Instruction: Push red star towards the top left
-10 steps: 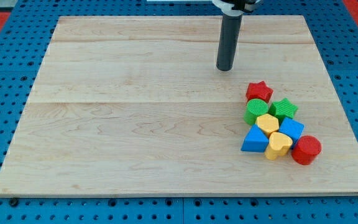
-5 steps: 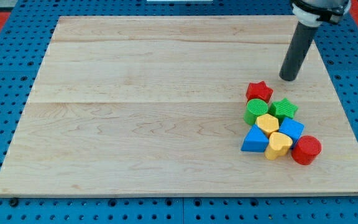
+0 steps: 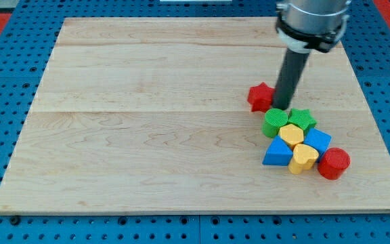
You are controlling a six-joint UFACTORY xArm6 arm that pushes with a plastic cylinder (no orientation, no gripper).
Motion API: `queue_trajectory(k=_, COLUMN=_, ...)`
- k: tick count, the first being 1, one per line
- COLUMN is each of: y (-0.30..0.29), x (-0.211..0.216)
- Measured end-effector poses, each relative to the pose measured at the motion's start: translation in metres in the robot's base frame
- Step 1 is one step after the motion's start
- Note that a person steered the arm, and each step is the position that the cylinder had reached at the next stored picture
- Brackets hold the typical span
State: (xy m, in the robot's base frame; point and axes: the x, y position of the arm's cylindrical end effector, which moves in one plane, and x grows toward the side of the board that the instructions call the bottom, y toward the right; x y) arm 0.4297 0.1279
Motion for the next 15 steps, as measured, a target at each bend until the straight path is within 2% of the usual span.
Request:
queue_trajectory(k=5, y=-0.168, x=-0.077)
queue_trajectory(k=8, y=-0.175, x=-0.157)
queue_trajectory(k=9, y=-0.195, x=-0.176)
queue_trajectory(k=10, y=-0.216, x=-0.174)
queue_trajectory(k=12, y=-0.220, x=-0.142)
queue_trajectory(k=14, y=-0.281, x=-0.141)
queue_trajectory(k=15, y=-0.279, x=-0.121)
